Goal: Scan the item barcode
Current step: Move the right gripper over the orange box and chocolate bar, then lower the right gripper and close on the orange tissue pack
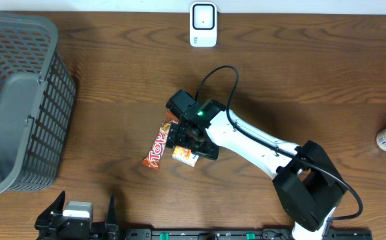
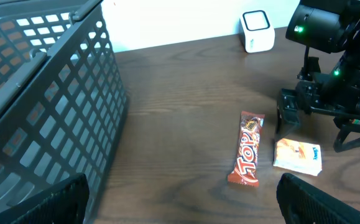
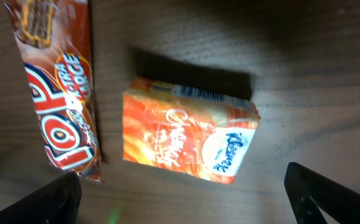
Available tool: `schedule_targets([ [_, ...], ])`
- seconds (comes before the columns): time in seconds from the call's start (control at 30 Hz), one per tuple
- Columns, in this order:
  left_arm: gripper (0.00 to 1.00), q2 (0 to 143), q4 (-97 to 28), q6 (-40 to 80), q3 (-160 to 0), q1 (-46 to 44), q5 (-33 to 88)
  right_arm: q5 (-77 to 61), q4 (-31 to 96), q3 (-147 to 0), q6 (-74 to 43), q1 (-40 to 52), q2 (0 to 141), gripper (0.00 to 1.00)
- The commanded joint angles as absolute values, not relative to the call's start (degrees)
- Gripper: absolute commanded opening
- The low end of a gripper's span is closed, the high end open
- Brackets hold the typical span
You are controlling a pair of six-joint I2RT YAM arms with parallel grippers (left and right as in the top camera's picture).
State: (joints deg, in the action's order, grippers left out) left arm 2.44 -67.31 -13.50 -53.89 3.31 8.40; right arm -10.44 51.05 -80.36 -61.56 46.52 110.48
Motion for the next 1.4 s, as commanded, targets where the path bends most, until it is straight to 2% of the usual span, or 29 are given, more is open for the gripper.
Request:
schedule_targets([
  [0.0,0.96,2.31,-67.31,-13.63,-54.22,3.18,7.86,-9.23,50.59,-80.16,-62.54,47.79,112.31,0.99],
  [0.5,0.96,2.31,-67.31,-13.63,-54.22,3.18,7.86,-9.82,50.04,-80.16,-59.96,48.97,122.28,0.99],
  [0.67,0.96,2.31,-67.31,-13.63,-54.22,3.18,7.86,-7.03,50.46,-80.18,-44.77,48.75,122.28,0.73],
  [0.8,0.96,2.31,-67.31,-13.63,-54.22,3.18,7.86,1.23,55.00,-80.23,-31.88,48.69,122.26,0.70],
  [0.87,0.96,2.31,-67.31,-13.63,-54.22,3.18,7.86,4.95,57.21,-80.29,-27.31,48.71,122.23,0.64],
  [1.0,0.96,2.31,-67.31,-13.63,-54.22,3.18,7.86,14.66,63.37,-81.67,-20.93,48.90,121.95,0.68],
  [1.17,0.96,2.31,-67.31,-13.63,-54.22,3.18,7.86,32.95,67.72,-82.91,-17.89,49.69,120.27,0.86],
  [1.27,0.96,2.31,-67.31,-13.63,-54.22,3.18,7.86,32.08,66.76,-82.96,-18.00,50.15,118.91,0.97],
  [1.37,0.96,2.31,-67.31,-13.63,-54.22,3.18,7.86,28.91,65.45,-83.00,-19.66,50.59,117.30,0.99],
])
